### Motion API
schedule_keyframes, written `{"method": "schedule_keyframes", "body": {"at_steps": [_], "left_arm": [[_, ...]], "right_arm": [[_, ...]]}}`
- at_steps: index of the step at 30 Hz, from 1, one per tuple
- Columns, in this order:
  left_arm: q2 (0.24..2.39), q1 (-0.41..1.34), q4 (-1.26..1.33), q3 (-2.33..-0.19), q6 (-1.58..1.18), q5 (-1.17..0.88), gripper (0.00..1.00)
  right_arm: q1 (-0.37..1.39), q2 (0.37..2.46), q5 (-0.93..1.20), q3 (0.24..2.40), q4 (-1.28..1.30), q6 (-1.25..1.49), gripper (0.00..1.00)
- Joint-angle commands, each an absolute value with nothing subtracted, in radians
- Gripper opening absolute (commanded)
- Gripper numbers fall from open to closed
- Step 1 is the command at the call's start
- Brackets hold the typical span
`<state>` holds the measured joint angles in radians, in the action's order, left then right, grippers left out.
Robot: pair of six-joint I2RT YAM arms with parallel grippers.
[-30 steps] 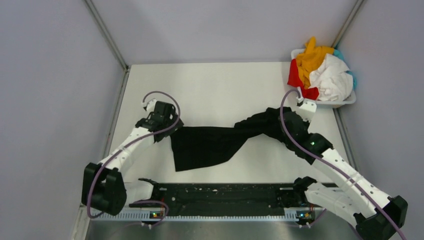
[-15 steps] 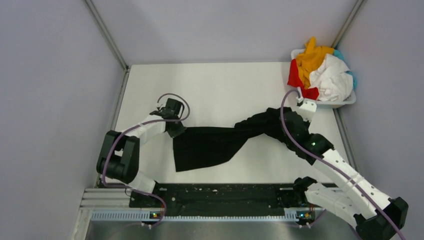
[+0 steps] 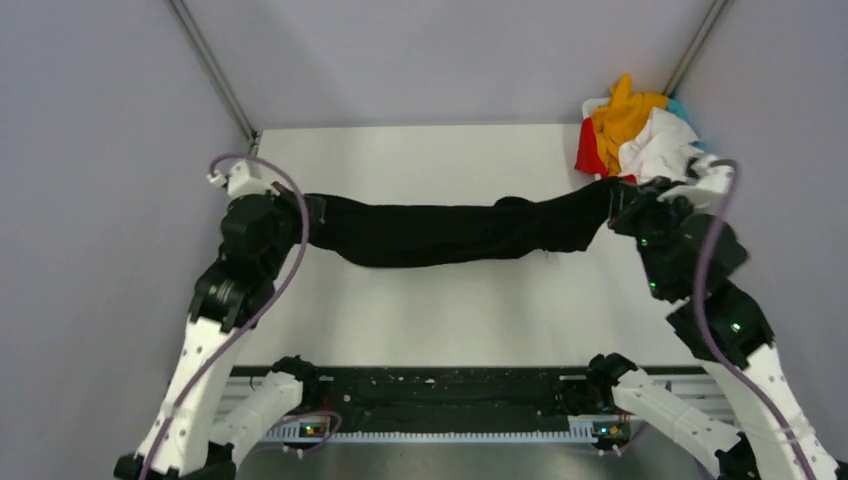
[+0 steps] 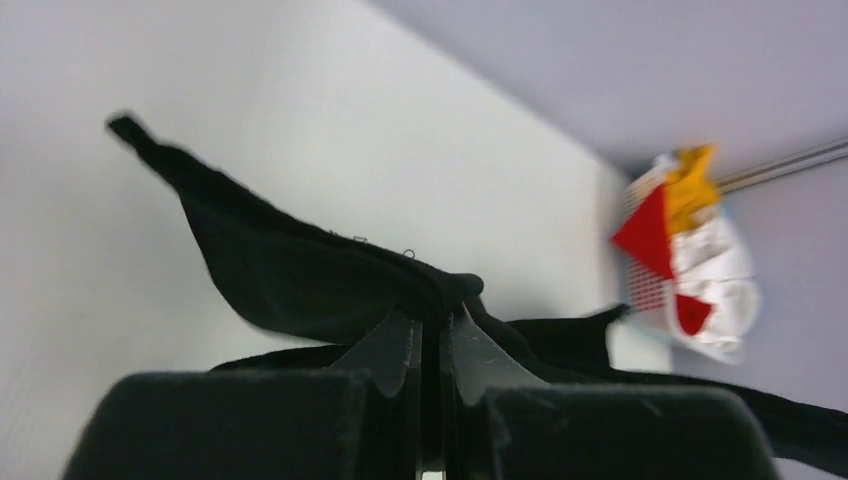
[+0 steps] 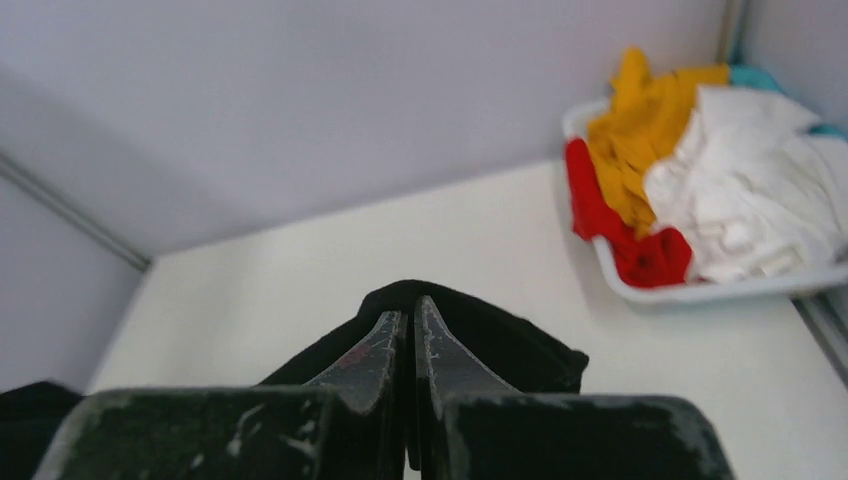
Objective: Fold and stack the t-shirts
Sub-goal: Flatten out the tshirt
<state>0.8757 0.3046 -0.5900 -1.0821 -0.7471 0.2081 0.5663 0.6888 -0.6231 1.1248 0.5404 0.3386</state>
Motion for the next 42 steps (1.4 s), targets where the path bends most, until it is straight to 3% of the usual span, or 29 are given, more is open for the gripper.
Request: {"method": "schedule_keyframes", "body": {"at_steps": [1, 7, 13, 19, 26, 29, 30, 31, 32, 33, 34, 35, 36, 39, 42], "left_arm": [[0.702, 0.307, -0.633, -1.228, -0.691, 0.222, 0.00], [0.635, 0.307, -0.670, -1.477, -0.630, 0.098, 0.00], [0.642, 0.305, -0.678, -1.637, -0.618, 0.006, 0.00], [0.704, 0.304, -0.671, -1.609, -0.622, 0.071, 0.00], [0.910, 0.305, -0.651, -1.352, -0.646, 0.330, 0.02], [1.094, 0.282, -0.609, -1.230, -0.682, 0.454, 0.14], [1.166, 0.252, -0.602, -1.213, -0.693, 0.443, 0.26], [1.252, 0.215, -0.593, -1.207, -0.713, 0.416, 0.48], [1.341, 0.181, -0.583, -1.212, -0.724, 0.374, 0.78], [1.417, 0.157, -0.569, -1.227, -0.726, 0.344, 0.96], [1.496, 0.145, -0.572, -1.260, -0.726, 0.329, 0.98], [1.557, 0.139, -0.591, -1.299, -0.724, 0.316, 0.99], [1.611, 0.137, -0.617, -1.343, -0.716, 0.306, 0.99], [1.694, 0.135, -0.643, -1.416, -0.698, 0.285, 0.99], [1.693, 0.135, -0.627, -1.403, -0.694, 0.264, 0.99]], "right_arm": [[0.555, 0.623, -0.347, 1.364, 0.421, 0.243, 0.00], [0.555, 0.716, -0.013, 1.707, 0.479, 0.218, 0.00], [0.555, 0.814, -0.014, 1.938, 0.497, 0.200, 0.00], [0.555, 0.945, -0.224, 2.007, 0.468, 0.104, 0.00], [0.554, 1.164, -0.659, 1.693, 0.141, -0.125, 0.00], [0.521, 1.304, -0.732, 1.533, -0.026, -0.157, 0.00], [0.496, 1.364, -0.711, 1.498, -0.049, -0.122, 0.00], [0.472, 1.432, -0.677, 1.476, -0.064, -0.084, 0.00], [0.447, 1.499, -0.636, 1.468, -0.074, -0.038, 0.00], [0.428, 1.579, -0.616, 1.474, -0.081, 0.015, 0.00], [0.416, 1.662, -0.604, 1.493, -0.084, 0.041, 0.13], [0.411, 1.741, -0.598, 1.521, -0.081, 0.050, 0.40], [0.411, 1.818, -0.599, 1.561, -0.062, 0.055, 0.60], [0.411, 1.997, -0.619, 1.676, 0.041, 0.086, 0.96], [0.411, 2.004, -0.606, 1.678, 0.061, 0.106, 0.99]]}}
